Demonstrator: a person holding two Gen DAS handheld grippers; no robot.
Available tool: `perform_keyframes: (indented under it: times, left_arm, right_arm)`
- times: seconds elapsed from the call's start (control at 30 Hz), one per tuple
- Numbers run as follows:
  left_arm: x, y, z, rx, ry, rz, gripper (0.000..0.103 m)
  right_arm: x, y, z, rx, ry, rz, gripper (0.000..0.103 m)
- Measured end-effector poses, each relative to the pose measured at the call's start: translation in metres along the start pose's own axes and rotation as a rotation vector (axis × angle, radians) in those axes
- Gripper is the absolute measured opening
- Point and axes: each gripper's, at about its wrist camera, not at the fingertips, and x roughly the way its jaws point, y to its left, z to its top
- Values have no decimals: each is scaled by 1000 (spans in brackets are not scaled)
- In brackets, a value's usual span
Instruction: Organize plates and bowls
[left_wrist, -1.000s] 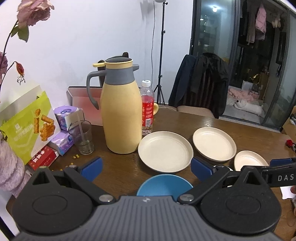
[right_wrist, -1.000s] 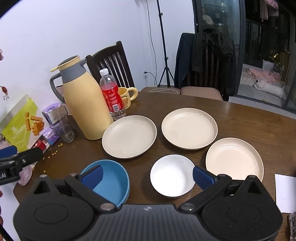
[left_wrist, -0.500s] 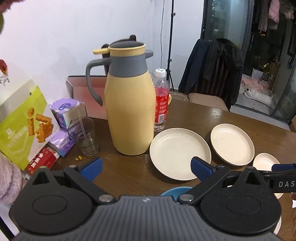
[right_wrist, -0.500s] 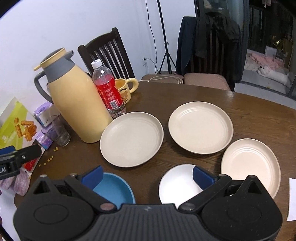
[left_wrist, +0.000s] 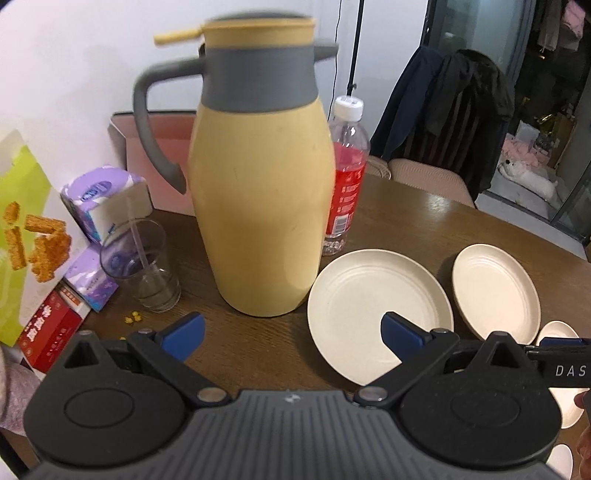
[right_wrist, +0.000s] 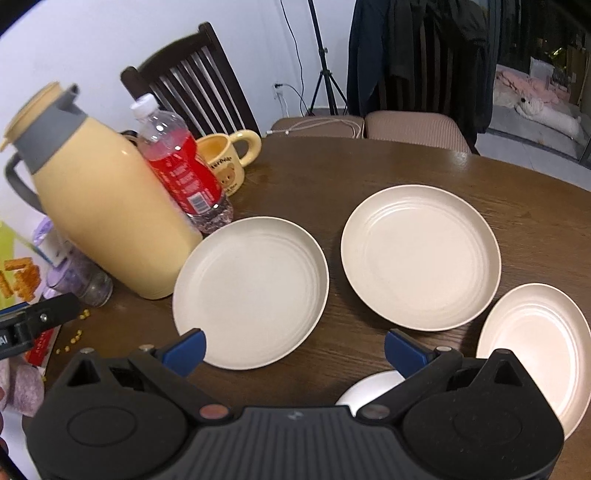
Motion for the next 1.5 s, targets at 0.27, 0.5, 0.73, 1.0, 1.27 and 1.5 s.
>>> perform_keyframes:
  times: [0.27,0.5,0.73,1.0,1.27,1.5]
  left_arm:
    - [41,3,5,-18,56,10,103]
    - [70,6,8,-29,93,16,103]
    - [96,6,7,-32,129,32,102]
    - [124,7,4,-60,187,9,88]
    - [143,6,2,-80,227,-2,67]
    - [157,3,0,-93,255,-10,45]
  right_arm:
    - [37,-5,13,9,46,-15,100]
    - [59,-12,22,26,73,-13,94]
    - [80,-15,25,21,105,-18,85]
    - [100,-21,29,22,124,-17,67]
    - [117,-26,32,30,148,-16,40]
    - [126,-29,35,50,154,2,23]
